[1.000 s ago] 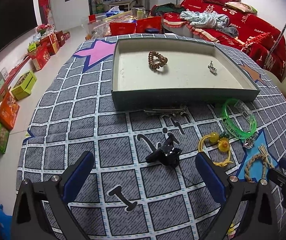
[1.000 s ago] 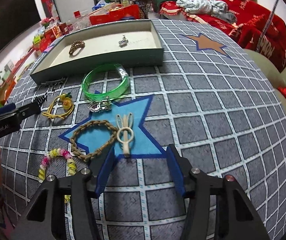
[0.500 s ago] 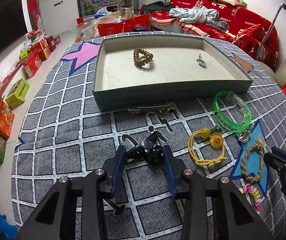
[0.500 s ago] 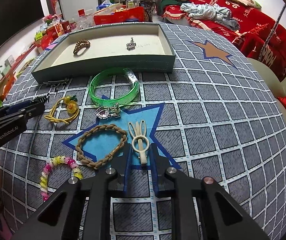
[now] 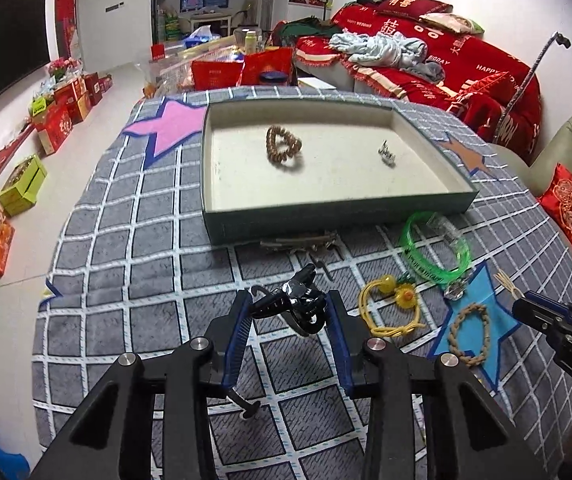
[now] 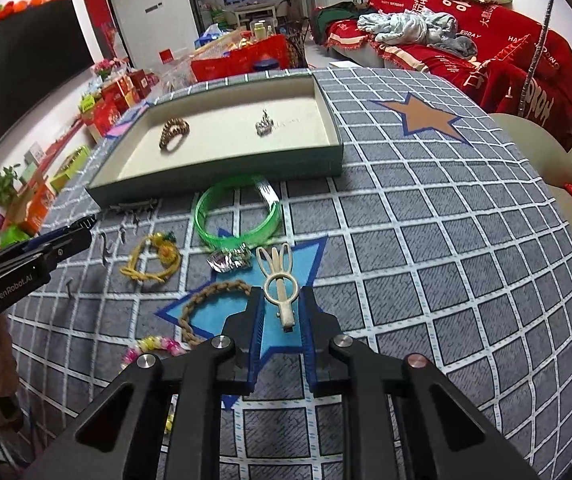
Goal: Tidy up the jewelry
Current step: 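Grasp the black claw clip with the left tool while the right tool grasps the cream bunny clip, then carry both clips into the box and open both tools to release them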
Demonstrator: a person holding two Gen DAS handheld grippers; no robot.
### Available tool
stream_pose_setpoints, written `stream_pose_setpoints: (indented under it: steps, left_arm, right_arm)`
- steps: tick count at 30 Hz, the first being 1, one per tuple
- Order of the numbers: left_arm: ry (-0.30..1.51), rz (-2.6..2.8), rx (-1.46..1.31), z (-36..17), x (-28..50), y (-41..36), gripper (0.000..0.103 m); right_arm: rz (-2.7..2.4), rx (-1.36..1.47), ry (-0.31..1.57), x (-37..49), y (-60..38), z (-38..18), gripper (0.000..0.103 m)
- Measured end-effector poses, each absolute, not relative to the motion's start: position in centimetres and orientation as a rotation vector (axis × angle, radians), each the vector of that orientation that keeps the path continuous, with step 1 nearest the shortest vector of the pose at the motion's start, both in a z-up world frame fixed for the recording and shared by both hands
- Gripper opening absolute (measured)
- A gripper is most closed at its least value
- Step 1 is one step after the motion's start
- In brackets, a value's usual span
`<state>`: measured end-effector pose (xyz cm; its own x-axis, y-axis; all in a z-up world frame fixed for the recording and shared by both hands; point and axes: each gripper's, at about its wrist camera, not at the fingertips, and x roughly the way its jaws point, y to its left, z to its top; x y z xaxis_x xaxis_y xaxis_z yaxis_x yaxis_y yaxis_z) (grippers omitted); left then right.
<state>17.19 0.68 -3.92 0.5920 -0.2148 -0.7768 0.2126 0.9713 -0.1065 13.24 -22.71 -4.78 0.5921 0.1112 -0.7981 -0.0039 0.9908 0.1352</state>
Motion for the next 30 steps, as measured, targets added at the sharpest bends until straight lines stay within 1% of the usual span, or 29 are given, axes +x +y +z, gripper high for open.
stream_pose_setpoints:
  steps: [10, 18, 23, 30]
  left_arm:
    - [0.855, -0.286, 0.012, -1.2, 18.5, 0.2, 0.055]
    - [0.879, -0.284, -0.017, -1.2, 23.3, 0.3, 0.055]
    - [0.894, -0.266, -0.003, -1.9, 26.4, -0.1, 0.055]
    - [0.955, -0.269, 0.002, -3.6, 29.9, -0.9, 0.055]
  right_arm:
    - [0.119, 0.154, 0.89, 15.5, -22.3, -1.7, 0.019]
    - [0.163, 0.155, 0.887, 21.2, -21.6, 0.1, 0.019]
    - [0.174, 0.147, 0.909, 25.1, -20.9, -0.6, 0.019]
    - [0.189, 0.128, 0.979, 29.8, -19.6, -3.6, 0.019]
